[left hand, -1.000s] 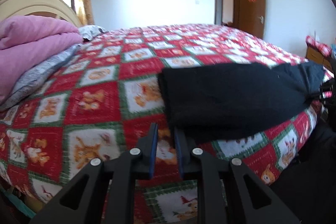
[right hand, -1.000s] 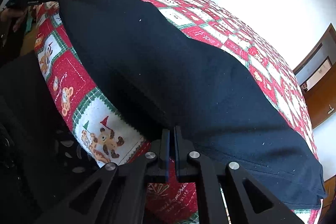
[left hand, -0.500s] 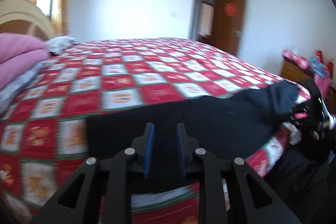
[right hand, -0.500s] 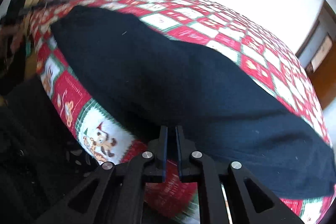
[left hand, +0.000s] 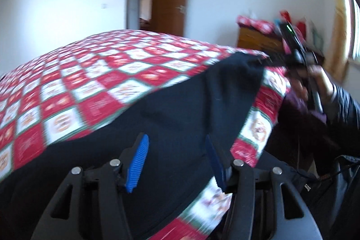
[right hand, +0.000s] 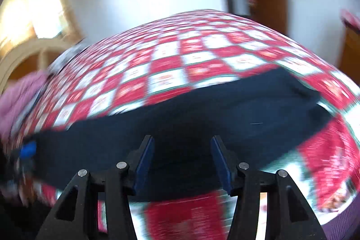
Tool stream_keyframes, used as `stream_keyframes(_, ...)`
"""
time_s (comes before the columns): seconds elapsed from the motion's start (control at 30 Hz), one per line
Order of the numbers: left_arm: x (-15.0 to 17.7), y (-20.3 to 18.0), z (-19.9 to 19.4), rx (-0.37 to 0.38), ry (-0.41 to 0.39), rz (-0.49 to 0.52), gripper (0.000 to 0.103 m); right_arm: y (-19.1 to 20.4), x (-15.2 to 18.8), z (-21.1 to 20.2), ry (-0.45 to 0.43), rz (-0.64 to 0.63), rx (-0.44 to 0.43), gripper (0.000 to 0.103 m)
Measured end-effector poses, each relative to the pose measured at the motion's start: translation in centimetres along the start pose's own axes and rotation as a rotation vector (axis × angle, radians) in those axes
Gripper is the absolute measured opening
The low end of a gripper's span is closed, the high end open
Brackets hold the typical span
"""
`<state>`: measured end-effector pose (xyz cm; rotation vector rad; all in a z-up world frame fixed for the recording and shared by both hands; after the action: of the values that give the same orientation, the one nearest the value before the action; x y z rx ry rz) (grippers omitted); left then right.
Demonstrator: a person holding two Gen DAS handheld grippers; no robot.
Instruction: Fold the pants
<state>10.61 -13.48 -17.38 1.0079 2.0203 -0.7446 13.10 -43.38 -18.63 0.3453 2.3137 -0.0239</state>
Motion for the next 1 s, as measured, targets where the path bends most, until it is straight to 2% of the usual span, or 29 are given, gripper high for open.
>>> stream_keyframes(0.13, -0.5, -2.8, 3.6, 0.034, 0.070, 0.070, 0.056, -5.9, -1.3, 0.4, -0.001, 0.230, 0.047, 0.054)
stream_keyframes(0.2, -0.3, -3.4, 4.6, 0.042, 0.092, 0.073, 0.056, -8.0, -1.5, 0.3, -0.010, 0.298, 0.046, 0.054)
stream_keyframes(0.33, 0.9, -4.2, 5.8, 0.017, 0.126, 0.080, 0.056, -10.6, -1.6, -0.1, -0.031, 0.346, 0.052, 0.054)
stream_keyframes(0.5, 2.1, -3.7, 6.1, -0.034, 0.145, 0.069, 0.056, -12.8, -1.5, -0.1, -0.043, 0.414, 0.011, 0.054)
stream_keyframes(0.77, 3.4, -3.4, 6.7, -0.111, 0.191, 0.116, 0.055, -12.7, -2.1, 0.9, -0.072, 0.428, 0.031, 0.053)
stream_keyframes(0.83, 3.5, -3.8, 6.8, -0.140, 0.197, 0.152, 0.051, -12.7, -2.3, 1.3, -0.076, 0.416, 0.054, 0.043)
stream_keyframes(0.9, 3.5, -3.9, 6.7, -0.153, 0.192, 0.162, 0.039, -12.9, -2.3, 1.8, -0.067, 0.409, 0.064, 0.016)
stream_keyframes(0.97, 3.3, -3.9, 6.5, -0.168, 0.188, 0.171, 0.013, -13.1, -2.2, 2.2, -0.052, 0.411, 0.054, 0.006)
stream_keyframes(1.0, 3.1, -3.8, 6.3, -0.173, 0.183, 0.176, 0.011, -13.2, -2.2, 2.3, -0.053, 0.413, 0.044, 0.004)
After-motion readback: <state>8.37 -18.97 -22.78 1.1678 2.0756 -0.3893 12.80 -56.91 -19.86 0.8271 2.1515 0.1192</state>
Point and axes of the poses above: each gripper's, at about its wrist camera, not at the fingertips, and z roughly the way its jaws point, y to its left, x to its underside, the point moved 3 cm from there along z, roughly the way its jaws point, and after that the axes turned 10 degrees about x, right-handed, at the moved point
